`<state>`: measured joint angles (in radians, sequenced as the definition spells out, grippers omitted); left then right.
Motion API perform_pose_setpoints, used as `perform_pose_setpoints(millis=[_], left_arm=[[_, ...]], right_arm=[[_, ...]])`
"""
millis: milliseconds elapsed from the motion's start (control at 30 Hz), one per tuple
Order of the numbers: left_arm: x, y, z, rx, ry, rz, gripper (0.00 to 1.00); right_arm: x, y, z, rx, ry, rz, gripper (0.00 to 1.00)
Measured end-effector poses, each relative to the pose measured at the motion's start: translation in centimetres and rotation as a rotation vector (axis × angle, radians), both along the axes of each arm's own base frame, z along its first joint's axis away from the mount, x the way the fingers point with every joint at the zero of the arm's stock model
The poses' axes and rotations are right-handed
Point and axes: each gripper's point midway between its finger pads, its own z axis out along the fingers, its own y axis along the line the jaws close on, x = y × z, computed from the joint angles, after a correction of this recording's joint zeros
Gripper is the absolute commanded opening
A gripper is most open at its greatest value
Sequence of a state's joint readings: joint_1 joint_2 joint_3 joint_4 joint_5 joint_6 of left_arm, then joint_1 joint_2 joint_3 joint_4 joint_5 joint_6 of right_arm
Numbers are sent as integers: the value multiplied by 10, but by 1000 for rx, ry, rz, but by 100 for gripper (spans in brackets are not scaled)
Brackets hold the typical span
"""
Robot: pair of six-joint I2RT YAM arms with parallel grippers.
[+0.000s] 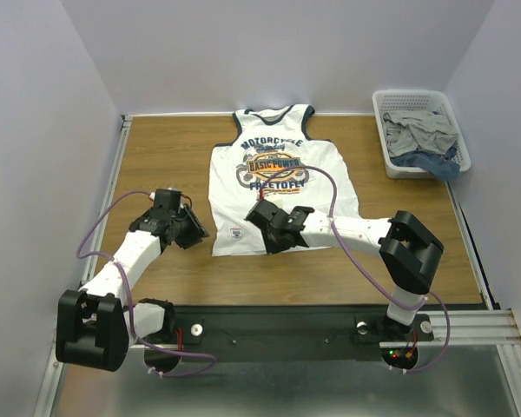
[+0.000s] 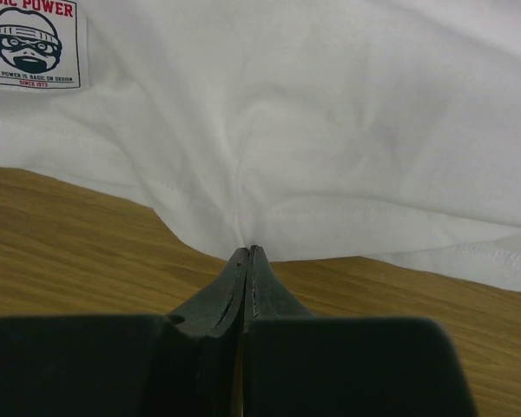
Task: Fold and stack the tank tops
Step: Flatten the tank top out
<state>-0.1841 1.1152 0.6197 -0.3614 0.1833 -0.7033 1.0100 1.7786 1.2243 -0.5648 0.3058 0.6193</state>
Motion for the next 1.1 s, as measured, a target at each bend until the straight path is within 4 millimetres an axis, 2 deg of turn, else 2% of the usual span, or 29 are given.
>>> perform_pose_setpoints(millis=[67, 167, 200, 300, 433, 600, 733, 900, 1100], left_arm=[[2, 1, 3, 21, -3, -1, 41], [2, -1, 4, 49, 3, -17, 41], [1, -4, 3, 57, 7, -31, 41], [0, -10, 6, 84, 8, -63, 41], [-2, -12, 9, 116, 3, -81, 41], [-12, -16, 3, 179, 30, -102, 41], [-24, -24, -10, 231, 83, -144, 41], [-28, -28, -18, 293, 122, -178, 44], [-27, -32, -29, 344, 156, -203, 45]], right_arm=[[-1, 0, 0, -2, 4, -4, 3], [-1, -2, 0, -7, -4, -19, 13], [0, -3, 0, -10, -10, -26, 21], [3, -5, 0, -17, -22, -39, 34], [6, -8, 6, -21, -47, -54, 36], [18, -21, 31, 26, -97, -99, 36], [32, -55, 44, 42, -128, -175, 37], [38, -99, 39, 24, -128, -256, 38], [42, -129, 39, 22, -129, -309, 38]])
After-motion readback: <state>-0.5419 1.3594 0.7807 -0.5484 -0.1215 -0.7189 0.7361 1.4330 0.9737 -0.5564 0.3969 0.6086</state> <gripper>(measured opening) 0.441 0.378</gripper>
